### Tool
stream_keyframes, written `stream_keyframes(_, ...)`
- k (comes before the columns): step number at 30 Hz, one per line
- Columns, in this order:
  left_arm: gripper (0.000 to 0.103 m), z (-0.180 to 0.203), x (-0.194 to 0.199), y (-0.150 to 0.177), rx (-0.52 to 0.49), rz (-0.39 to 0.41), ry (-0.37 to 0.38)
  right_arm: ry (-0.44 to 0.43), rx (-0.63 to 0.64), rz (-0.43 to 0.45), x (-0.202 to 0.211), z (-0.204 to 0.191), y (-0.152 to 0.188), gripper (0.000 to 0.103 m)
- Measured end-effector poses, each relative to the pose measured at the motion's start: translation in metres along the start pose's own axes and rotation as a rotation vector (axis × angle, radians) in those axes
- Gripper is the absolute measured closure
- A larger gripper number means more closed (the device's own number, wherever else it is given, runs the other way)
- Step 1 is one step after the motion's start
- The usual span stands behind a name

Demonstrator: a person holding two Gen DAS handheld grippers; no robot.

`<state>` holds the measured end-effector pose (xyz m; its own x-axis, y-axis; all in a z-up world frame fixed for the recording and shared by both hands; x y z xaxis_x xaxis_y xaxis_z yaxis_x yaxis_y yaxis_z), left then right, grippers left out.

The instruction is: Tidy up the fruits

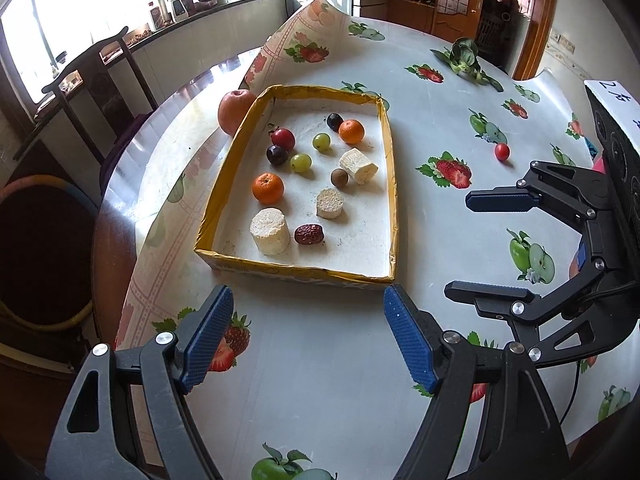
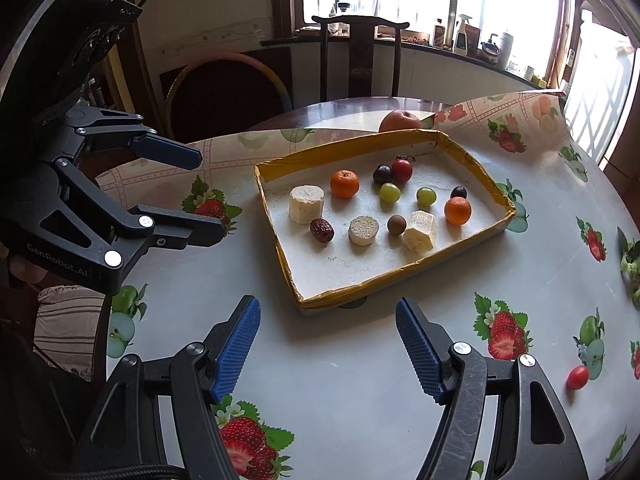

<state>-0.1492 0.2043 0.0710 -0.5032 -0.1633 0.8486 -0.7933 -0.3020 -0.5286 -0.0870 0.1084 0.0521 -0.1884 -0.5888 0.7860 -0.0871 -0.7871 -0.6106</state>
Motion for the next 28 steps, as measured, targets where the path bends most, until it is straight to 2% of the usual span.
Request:
stream_keyframes(5,0.025,-0.004,0.0,0.0,0.013,-0.001,0.003,-0.009,-0.013,0.005,0.001,-0.001,-0.004,0.027)
stream_keyframes(19,0.025,-0.008,-0.012,-0.005,0.034,-0.022,0.01,-0.007,-0.064,0.01,-0.013,0.005,-0.015,0.027)
stream_keyframes(25,0.025,-0.003,-0.008,-0.01,0.006,0.03,-0.017,-0.009,-0.107,0.025,-0.012,0.013,-0.016,0.027)
stream_keyframes(28,0.025,-0.001,-0.009,-0.012,0.003,0.021,-0.003,-0.006,-0.119,0.024,-0.012,0.015,-0.014,0.027)
Point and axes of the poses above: each gripper's, at about its wrist camera, not at the fingertips, and x roughly against the way its jaws point, z to its right, y to its underside, the point moved 2 cm from there along -x, roughly the way its jaws point, and after that the axes turned 5 degrees about y, right-handed, at the moved point
